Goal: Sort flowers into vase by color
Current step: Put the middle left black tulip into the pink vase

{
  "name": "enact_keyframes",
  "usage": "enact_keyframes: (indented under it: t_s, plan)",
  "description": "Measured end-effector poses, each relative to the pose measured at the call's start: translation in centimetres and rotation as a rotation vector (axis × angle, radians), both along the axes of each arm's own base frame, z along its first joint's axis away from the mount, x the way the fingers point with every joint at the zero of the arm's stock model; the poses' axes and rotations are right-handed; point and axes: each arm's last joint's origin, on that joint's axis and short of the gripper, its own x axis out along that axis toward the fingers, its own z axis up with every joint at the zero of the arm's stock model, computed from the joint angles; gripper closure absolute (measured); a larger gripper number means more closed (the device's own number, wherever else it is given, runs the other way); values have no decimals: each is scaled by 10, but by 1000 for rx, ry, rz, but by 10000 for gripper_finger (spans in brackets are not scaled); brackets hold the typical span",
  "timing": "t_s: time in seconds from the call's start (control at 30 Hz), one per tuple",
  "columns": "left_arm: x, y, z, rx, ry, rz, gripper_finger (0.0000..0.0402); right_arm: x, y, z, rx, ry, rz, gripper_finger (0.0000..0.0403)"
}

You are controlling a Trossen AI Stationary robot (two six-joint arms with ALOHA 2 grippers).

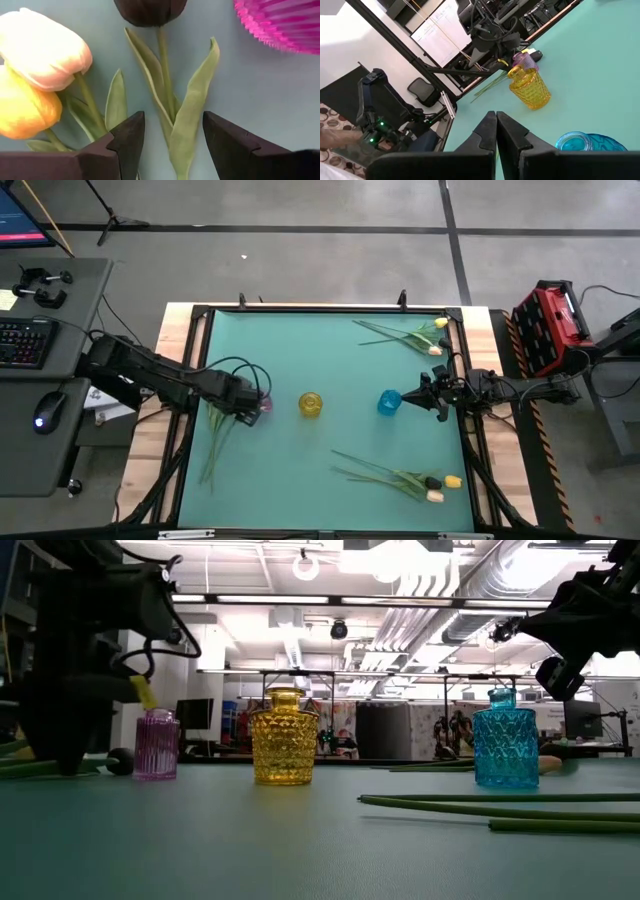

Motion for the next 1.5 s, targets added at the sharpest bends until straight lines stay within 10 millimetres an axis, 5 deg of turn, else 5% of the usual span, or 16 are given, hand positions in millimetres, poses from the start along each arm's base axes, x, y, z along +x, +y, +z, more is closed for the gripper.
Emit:
enact_keyframes:
  t_s: [0.23,0.6,0.87,1.13,1.5]
  plan:
    - [0,-2,-2,3,11,-10,240,0,0,0,0,0,0,402]
    - [6,-10,0,15,-47,-58,393,0,0,0,0,0,0,402]
    - [8,-5,71,140,-352,-24,399,0,0,0,0,0,0,402]
    - [-6,11,149,459,-647,-18,401,0,0,0,0,0,0,402]
    - [23,9,217,1009,-1070,-262,401,0,0,0,0,0,-1,402]
